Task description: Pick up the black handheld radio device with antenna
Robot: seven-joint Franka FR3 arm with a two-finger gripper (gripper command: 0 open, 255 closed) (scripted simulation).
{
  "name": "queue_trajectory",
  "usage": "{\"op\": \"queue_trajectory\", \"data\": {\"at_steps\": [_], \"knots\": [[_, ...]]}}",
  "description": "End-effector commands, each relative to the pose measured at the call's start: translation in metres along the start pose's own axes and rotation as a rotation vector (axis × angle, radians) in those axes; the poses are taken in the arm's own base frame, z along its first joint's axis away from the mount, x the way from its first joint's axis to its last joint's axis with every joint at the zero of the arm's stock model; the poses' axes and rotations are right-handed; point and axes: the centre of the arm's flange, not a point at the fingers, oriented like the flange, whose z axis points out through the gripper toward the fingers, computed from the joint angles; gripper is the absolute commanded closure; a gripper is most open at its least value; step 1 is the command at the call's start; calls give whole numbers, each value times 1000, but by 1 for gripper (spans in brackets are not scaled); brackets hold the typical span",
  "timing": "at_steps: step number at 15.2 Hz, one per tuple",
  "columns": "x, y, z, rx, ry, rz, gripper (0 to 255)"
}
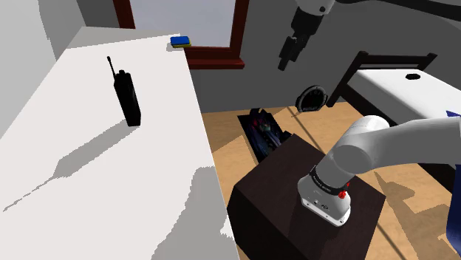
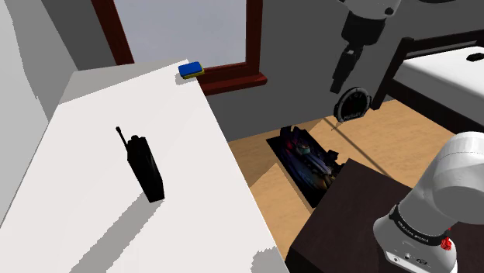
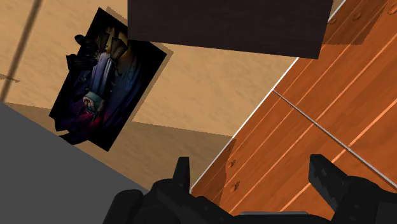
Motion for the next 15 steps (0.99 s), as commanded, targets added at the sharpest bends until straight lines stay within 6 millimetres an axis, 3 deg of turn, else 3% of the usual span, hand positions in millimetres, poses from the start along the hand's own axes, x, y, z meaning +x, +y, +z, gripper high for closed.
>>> {"op": "queue_trajectory", "data": {"at_steps": [1, 15], "knots": [[0, 0, 0, 0, 0, 0, 0], [80, -95, 51, 205, 302, -230, 0]]}}
